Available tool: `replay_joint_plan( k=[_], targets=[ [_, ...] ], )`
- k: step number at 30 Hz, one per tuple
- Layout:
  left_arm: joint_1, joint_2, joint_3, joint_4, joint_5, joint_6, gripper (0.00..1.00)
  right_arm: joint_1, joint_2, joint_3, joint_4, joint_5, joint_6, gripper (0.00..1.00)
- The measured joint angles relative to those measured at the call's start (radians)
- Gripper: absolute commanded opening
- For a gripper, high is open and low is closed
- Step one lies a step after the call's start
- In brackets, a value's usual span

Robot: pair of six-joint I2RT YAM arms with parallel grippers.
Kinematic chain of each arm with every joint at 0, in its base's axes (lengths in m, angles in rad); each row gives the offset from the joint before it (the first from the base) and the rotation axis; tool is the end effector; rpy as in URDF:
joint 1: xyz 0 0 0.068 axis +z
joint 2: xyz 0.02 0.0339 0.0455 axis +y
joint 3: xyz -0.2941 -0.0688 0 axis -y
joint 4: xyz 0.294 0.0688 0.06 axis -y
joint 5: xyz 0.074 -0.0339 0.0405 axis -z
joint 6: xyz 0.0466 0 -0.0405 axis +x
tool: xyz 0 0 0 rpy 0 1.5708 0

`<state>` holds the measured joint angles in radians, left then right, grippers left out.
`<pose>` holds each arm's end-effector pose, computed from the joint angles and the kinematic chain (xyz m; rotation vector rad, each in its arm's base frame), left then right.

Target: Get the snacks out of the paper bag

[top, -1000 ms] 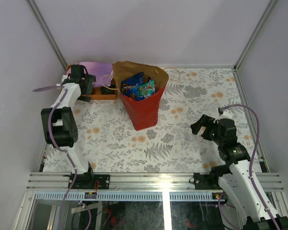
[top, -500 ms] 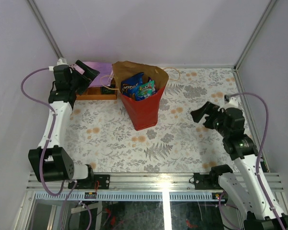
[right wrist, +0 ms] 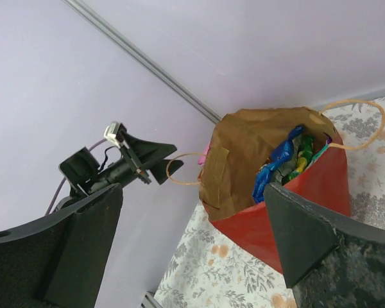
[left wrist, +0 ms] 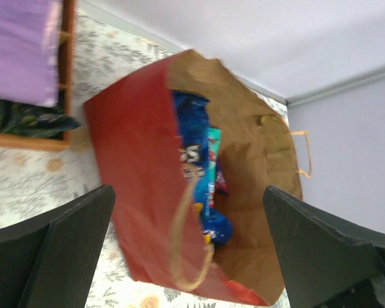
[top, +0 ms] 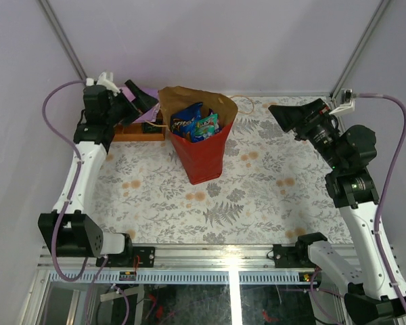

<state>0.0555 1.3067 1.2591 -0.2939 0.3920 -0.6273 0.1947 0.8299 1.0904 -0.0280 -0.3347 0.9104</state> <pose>0.3505 0.0016 0.4041 -0.3933 1.9189 -0.7557 0.1981 0.0547 0.4914 0.2126 1.4318 1.1430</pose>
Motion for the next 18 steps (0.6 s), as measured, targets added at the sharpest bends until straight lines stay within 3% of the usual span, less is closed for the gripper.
replay_joint_plan(
  k=[9,18],
  targets=[
    [-0.214,0.183,0.198,-0.020,-0.027,0.058,1.00,0.000,0.034,-0.007,0.113,-0.039,0.032,1.00],
    [-0.251,0.233,0.246,-0.047,-0.025,0.101,1.00,0.000,0.038,-0.142,0.152,-0.050,0.028,1.00]
  ],
)
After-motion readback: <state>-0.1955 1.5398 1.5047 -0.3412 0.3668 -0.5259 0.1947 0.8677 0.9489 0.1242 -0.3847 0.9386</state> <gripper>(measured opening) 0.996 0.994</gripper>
